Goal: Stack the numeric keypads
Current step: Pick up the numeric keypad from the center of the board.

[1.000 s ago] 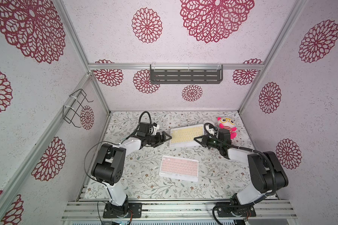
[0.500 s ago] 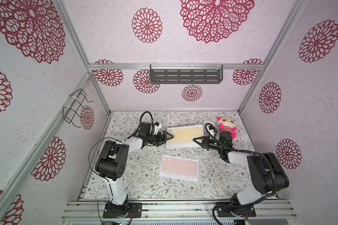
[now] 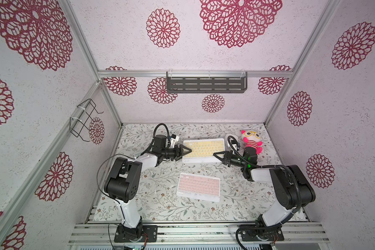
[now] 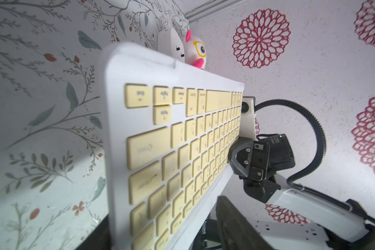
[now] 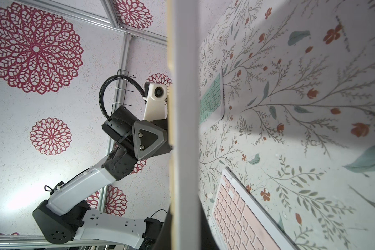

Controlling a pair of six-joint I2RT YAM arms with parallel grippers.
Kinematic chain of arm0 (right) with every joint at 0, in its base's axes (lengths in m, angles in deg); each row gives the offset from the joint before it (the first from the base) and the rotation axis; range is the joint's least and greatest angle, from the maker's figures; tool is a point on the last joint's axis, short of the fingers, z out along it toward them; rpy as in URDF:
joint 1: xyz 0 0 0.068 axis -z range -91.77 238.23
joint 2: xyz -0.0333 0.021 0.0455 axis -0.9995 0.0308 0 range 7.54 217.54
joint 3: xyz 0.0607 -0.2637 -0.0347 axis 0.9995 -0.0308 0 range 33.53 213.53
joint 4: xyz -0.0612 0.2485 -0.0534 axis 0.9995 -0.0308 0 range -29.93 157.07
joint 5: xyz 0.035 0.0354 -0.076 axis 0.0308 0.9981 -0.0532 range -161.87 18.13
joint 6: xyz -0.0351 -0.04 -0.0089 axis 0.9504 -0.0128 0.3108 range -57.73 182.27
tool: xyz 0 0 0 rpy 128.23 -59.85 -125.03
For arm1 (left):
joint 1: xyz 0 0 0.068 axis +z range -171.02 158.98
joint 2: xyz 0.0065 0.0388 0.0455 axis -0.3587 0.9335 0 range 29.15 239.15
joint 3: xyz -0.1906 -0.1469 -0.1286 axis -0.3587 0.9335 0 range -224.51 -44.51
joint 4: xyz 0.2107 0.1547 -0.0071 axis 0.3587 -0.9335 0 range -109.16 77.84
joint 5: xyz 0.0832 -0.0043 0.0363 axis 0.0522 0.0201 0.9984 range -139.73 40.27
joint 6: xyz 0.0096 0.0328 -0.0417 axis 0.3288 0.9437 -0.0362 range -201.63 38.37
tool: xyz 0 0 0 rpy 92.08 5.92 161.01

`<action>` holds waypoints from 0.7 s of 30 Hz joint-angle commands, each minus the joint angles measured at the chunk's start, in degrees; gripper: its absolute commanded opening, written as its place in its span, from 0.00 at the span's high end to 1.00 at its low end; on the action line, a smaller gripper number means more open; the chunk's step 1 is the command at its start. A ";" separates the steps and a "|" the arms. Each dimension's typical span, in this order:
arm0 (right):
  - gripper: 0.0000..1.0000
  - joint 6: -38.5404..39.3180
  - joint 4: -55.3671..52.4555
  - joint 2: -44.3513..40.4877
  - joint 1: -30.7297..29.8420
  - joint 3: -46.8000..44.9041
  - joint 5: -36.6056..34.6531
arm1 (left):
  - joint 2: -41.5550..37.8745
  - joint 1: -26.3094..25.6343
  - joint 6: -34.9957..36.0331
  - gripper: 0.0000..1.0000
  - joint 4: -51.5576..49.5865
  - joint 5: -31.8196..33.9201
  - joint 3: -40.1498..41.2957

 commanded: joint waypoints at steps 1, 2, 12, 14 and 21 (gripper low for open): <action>0.94 -0.81 7.24 -0.02 -0.29 0.46 1.79 | -3.75 -0.36 -1.53 0.45 4.05 -0.81 0.72; 0.94 -1.30 7.82 0.24 -0.28 0.44 1.83 | -4.19 -0.37 -1.87 0.49 4.47 -0.73 0.97; 0.76 -8.76 17.61 4.89 -0.37 -0.79 0.92 | -5.62 -0.45 -6.92 0.78 10.04 -0.63 3.84; 0.60 -8.61 17.04 4.89 -0.38 -1.11 0.45 | -6.37 -0.48 -8.52 0.81 12.39 -1.00 4.91; 0.29 -3.53 7.08 0.97 -0.23 -1.69 -1.75 | -10.13 -0.47 -11.31 0.84 15.32 -1.50 7.53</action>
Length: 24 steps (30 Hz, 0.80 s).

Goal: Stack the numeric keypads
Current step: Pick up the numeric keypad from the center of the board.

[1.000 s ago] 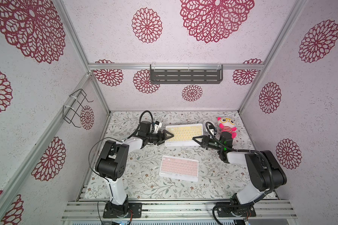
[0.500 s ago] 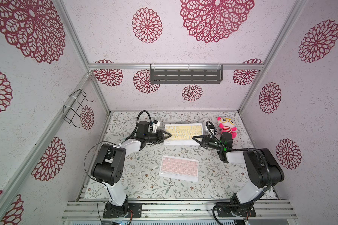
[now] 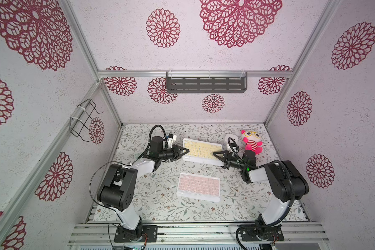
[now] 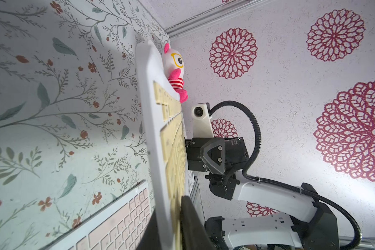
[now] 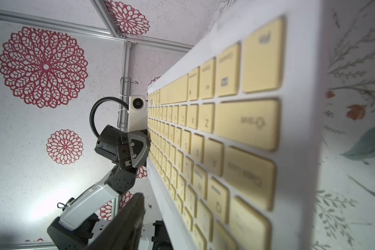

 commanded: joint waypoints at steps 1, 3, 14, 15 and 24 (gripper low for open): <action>0.25 6.84 -6.44 -5.66 -0.12 0.63 -2.33 | -3.90 -0.24 -1.87 0.84 4.40 -1.47 0.96; 0.19 13.80 -20.16 -8.99 -0.02 1.78 -6.18 | -5.96 -0.12 -2.01 0.84 3.84 -1.91 2.24; 0.14 33.63 -65.88 -23.87 -1.30 5.30 -30.34 | -20.17 -0.27 -1.88 0.87 -2.93 -2.37 12.54; 0.14 33.63 -66.55 -24.65 -1.63 4.62 -31.00 | -21.28 -0.22 -3.38 0.87 -1.39 -2.44 14.10; 0.14 31.02 -70.74 -29.56 -8.05 0.63 -36.92 | -21.14 -2.89 -3.69 0.88 -0.76 -5.31 19.61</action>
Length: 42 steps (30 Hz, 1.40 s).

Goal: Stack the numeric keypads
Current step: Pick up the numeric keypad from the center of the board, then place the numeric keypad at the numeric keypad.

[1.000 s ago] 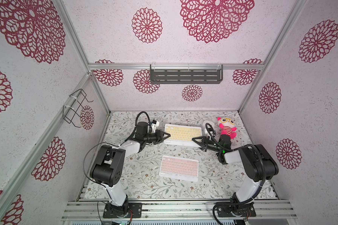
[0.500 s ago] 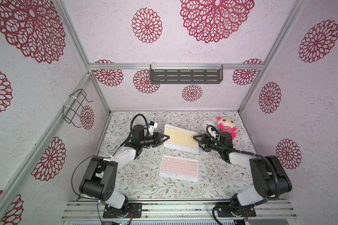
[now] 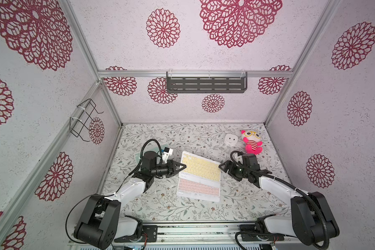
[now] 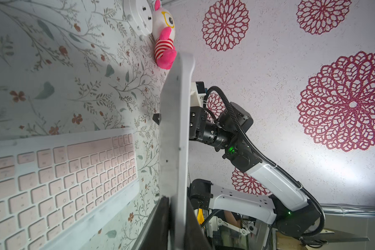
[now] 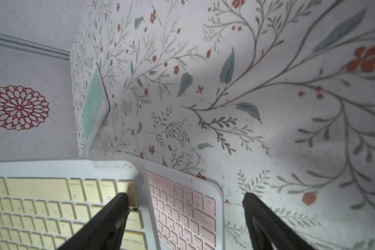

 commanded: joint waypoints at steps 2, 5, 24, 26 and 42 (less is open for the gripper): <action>0.14 0.15 -5.97 -2.86 -5.19 0.41 -8.26 | 2.22 -0.90 0.61 0.88 3.30 -3.26 0.80; 0.14 -1.85 -4.78 -3.64 -7.48 -1.14 -8.96 | 3.98 -1.04 -0.08 0.88 6.02 -3.55 2.52; 0.13 -9.06 4.15 2.21 -14.33 -5.15 -9.65 | 11.78 -1.74 2.36 0.87 12.69 0.37 7.66; 0.14 -9.44 4.61 2.77 -14.88 -5.15 -9.74 | 12.68 -1.71 2.77 0.86 12.66 0.40 7.99; 0.14 -11.97 -0.99 4.71 -19.56 -2.42 -14.60 | 19.24 -1.42 5.97 0.55 9.90 4.86 7.23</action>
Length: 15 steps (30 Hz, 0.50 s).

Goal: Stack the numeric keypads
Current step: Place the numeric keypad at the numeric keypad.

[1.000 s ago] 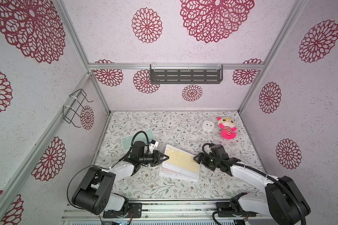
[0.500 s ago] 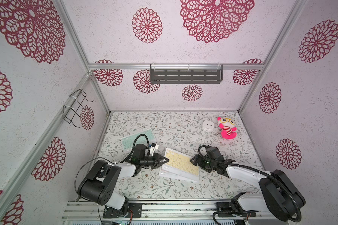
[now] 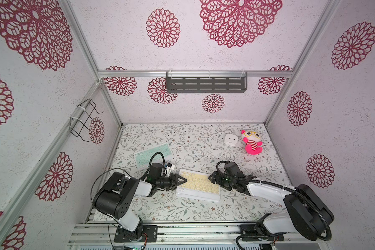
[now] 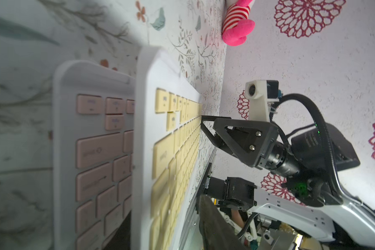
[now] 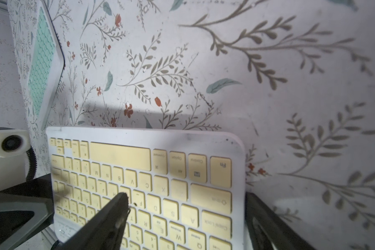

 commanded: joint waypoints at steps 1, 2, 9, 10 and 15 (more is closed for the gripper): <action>0.14 -2.57 -5.46 -0.08 -1.42 0.33 -1.32 | 1.40 0.17 1.13 0.52 0.34 0.89 -1.48; 0.13 -2.60 -5.90 -0.07 -1.44 0.33 -1.53 | 1.58 0.19 1.20 0.51 -0.05 1.14 -1.57; 0.14 -2.39 -6.38 0.85 -1.87 0.76 -1.70 | -0.51 0.30 2.81 0.29 -8.10 7.27 -1.75; 0.13 -2.39 -6.41 1.03 -1.87 0.86 -1.72 | -1.12 0.35 2.89 0.28 -9.17 8.10 -1.84; 0.13 -1.81 -7.26 1.66 -1.87 1.46 -1.87 | -4.19 0.30 5.55 0.24 -19.13 13.28 -3.39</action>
